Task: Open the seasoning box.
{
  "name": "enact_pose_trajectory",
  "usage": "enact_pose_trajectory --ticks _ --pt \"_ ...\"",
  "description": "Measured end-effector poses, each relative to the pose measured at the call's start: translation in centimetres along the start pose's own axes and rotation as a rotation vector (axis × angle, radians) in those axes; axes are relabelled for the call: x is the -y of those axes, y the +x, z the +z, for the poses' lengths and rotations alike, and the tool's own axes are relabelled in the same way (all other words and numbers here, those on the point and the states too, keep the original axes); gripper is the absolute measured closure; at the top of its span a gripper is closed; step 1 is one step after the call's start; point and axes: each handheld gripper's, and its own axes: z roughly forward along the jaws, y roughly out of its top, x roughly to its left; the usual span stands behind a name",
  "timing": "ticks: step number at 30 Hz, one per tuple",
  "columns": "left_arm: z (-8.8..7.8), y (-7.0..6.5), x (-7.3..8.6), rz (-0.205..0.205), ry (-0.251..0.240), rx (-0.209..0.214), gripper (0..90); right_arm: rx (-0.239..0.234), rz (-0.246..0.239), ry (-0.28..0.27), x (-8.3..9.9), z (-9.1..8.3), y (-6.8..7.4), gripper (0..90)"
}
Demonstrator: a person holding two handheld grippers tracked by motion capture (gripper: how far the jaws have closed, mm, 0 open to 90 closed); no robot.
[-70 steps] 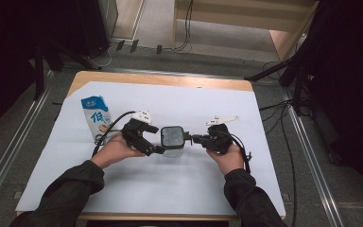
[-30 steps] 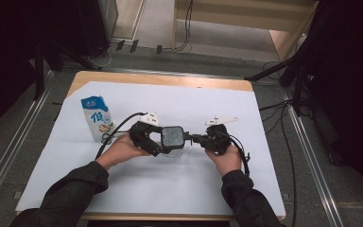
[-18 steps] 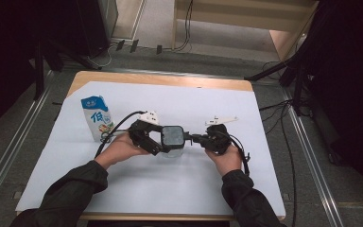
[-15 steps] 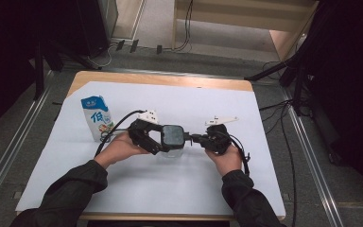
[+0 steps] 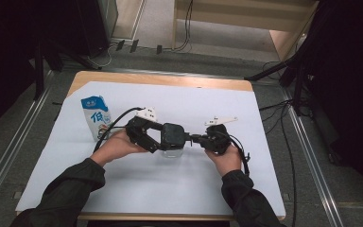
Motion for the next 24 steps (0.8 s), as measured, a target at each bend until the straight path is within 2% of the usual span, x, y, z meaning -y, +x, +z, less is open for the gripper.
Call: enact_pose_trajectory --ticks 2,3,4,6,7,8,9,10,13,14,15,16,20,24 --pt "-0.4 -0.2 -0.1 0.016 -0.002 -0.002 23.8 -0.001 0.000 0.000 0.0 0.0 0.0 90.0" --pt "-0.6 -0.4 -0.1 0.031 -0.011 0.019 28.1 -0.002 0.001 -0.001 0.0 0.0 0.0 90.0" --pt "-0.6 -0.5 -0.2 0.036 -0.012 0.034 39.2 -0.003 0.000 -0.001 0.0 0.0 0.0 90.0" --pt "-0.6 -0.7 -0.3 0.046 -0.008 0.032 41.9 -0.006 0.002 -0.001 0.0 0.0 -0.1 90.0" --pt "-0.7 -0.8 -0.3 0.061 -0.014 0.045 51.1 -0.008 0.004 -0.002 0.1 0.0 -0.1 90.0" --pt "-0.7 -0.8 -0.3 0.061 -0.014 0.045 54.7 -0.008 0.004 -0.002 0.1 0.0 -0.1 90.0" --pt "-0.8 -0.8 -0.4 0.065 -0.020 0.054 54.7 -0.006 0.008 -0.001 0.1 0.0 -0.1 90.0" --pt "-0.9 -0.9 -0.5 0.067 -0.027 0.067 62.9 -0.009 0.012 -0.001 0.1 0.0 -0.1 90.0" --pt "-0.9 -1.0 -0.6 0.073 -0.032 0.082 69.6 -0.008 0.014 0.001 0.1 0.0 -0.1 90.0" --pt "-0.9 -1.1 -0.7 0.075 -0.033 0.094 76.4 -0.008 0.015 0.001 0.1 0.0 -0.1 90.0" --pt "-0.9 -1.2 -0.7 0.074 -0.034 0.103 76.4 -0.008 0.015 0.001 0.1 0.0 -0.1 90.0" --pt "-1.0 -1.2 -0.9 0.077 -0.025 0.111 83.6 -0.009 0.012 0.000 0.1 0.0 -0.1 90.0" --pt "-1.1 -1.3 -1.0 0.077 -0.021 0.127 90.0 -0.011 0.014 0.000 0.1 0.0 -0.1 90.0" --pt "-1.1 -1.4 -1.2 0.081 -0.023 0.126 90.0 -0.010 0.011 0.004 0.1 0.1 -0.1 90.0"
